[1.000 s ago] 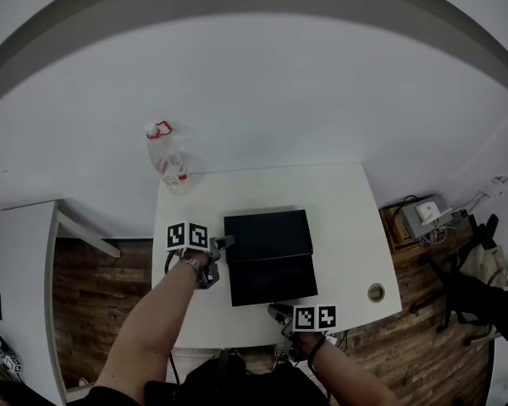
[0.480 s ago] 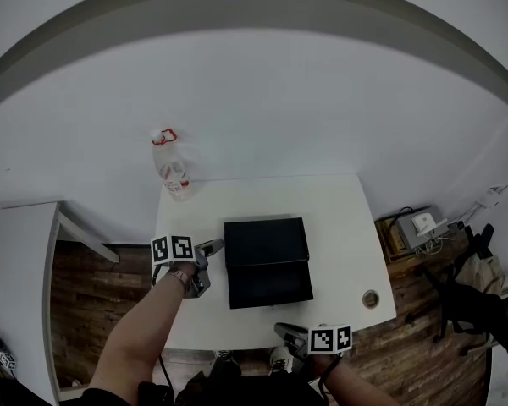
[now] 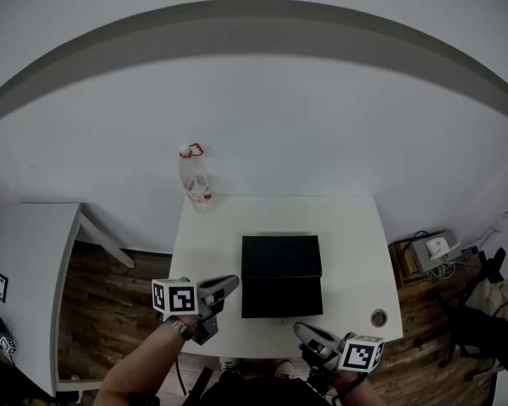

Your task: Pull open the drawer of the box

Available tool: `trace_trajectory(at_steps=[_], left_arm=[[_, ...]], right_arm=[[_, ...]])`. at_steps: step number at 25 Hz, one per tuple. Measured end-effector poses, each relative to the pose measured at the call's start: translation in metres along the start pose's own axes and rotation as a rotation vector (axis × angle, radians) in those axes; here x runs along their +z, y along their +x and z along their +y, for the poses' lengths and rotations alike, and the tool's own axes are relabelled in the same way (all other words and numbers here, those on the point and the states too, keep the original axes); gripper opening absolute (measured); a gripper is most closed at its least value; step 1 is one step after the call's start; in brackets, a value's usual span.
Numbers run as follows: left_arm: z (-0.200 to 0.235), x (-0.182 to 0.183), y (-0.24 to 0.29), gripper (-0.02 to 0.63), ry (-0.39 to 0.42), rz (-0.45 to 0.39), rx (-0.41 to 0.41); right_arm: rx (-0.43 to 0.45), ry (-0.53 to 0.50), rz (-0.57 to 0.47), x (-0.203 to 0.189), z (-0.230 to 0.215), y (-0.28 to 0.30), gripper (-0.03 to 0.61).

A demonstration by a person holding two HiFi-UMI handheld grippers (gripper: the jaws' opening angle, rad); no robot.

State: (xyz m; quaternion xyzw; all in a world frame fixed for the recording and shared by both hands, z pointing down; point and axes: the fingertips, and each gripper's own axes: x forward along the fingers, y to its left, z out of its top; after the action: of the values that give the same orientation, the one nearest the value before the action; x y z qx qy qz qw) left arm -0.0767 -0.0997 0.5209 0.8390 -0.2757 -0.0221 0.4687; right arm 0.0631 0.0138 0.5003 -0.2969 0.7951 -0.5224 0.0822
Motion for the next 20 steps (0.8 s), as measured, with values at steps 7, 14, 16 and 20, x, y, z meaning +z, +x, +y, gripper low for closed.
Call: trace_trajectory(at_steps=[7,14,16,20], left_arm=[[-0.087,-0.086,-0.001,0.002,-0.048,-0.002,-0.181],[-0.109,-0.106,0.014,0.002,-0.077,0.051,-0.245],[-0.110,-0.105,0.015,0.002,-0.077,0.048,-0.242],[-0.109,-0.106,0.016,0.002,-0.080,0.048,-0.232]], right_arm=[[0.096,-0.142,0.007,0.007,0.054,-0.016,0.005],[0.108,-0.141,0.037,-0.003,0.055,-0.020,0.005],[0.110,-0.138,0.037,-0.004,0.055,-0.021,0.005],[0.115,-0.114,0.027,-0.004,0.053,-0.023,0.005]])
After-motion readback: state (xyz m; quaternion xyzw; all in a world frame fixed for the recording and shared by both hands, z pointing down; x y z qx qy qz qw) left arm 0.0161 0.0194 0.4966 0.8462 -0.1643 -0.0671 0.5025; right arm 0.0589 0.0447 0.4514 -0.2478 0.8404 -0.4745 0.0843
